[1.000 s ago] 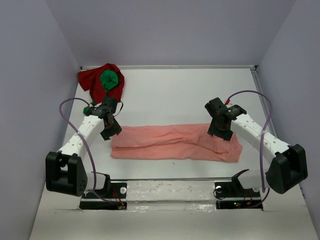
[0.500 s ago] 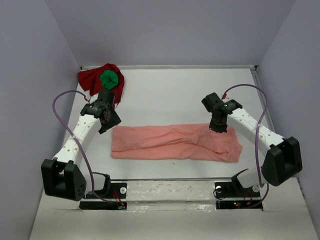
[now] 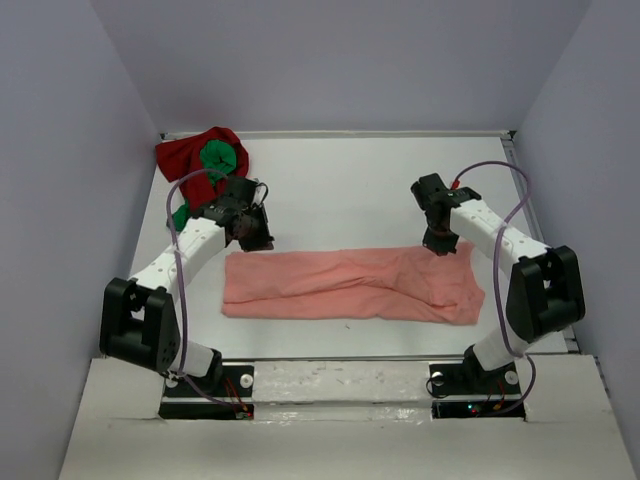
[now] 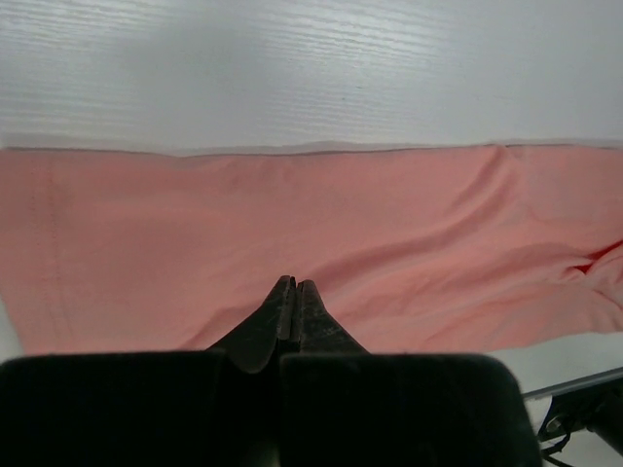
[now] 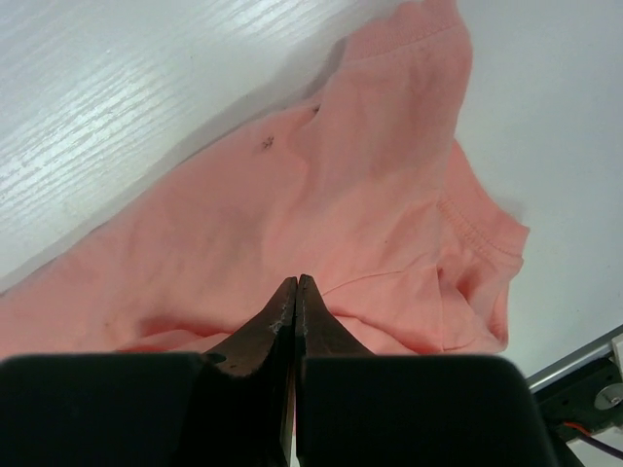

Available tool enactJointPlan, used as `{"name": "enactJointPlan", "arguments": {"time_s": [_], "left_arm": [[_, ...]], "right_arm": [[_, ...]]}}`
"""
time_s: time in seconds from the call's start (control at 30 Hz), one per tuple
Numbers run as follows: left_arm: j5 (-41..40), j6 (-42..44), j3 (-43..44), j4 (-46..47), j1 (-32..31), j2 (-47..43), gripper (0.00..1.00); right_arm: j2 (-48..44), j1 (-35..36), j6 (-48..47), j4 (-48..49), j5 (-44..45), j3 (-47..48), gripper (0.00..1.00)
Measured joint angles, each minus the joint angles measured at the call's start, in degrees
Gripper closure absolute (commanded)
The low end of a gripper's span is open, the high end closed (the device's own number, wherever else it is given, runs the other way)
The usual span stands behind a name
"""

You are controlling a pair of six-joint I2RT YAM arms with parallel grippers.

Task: Fold and stack the t-shirts
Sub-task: Fold the tshirt

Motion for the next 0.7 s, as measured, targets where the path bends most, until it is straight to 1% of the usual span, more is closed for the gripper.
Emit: {"name": "enactJointPlan", "arguments": {"time_s": [0.2, 0.47, 0.63, 0.7], "left_arm": [[3.1, 1.9, 0.0, 0.7, -0.6, 1.7, 1.00], [4.5, 2.8, 0.5, 1.0, -1.4, 5.7, 1.00], [4.7, 2.8, 0.7, 0.9, -2.0, 6.0, 1.00], [4.7, 2.8, 1.0, 0.8, -2.1, 6.0, 1.00]], "right_arm": [[3.3, -0.2, 0.7, 1.7, -3.1, -0.7, 1.00], [3.6, -0.2, 2.5, 4.6, -8.1, -8.0, 1.00], [7.0, -0.2, 1.2, 6.4, -9.0, -8.2, 1.00], [8.5, -0.2, -0.2, 6.2, -9.0, -6.8, 1.00]]}}
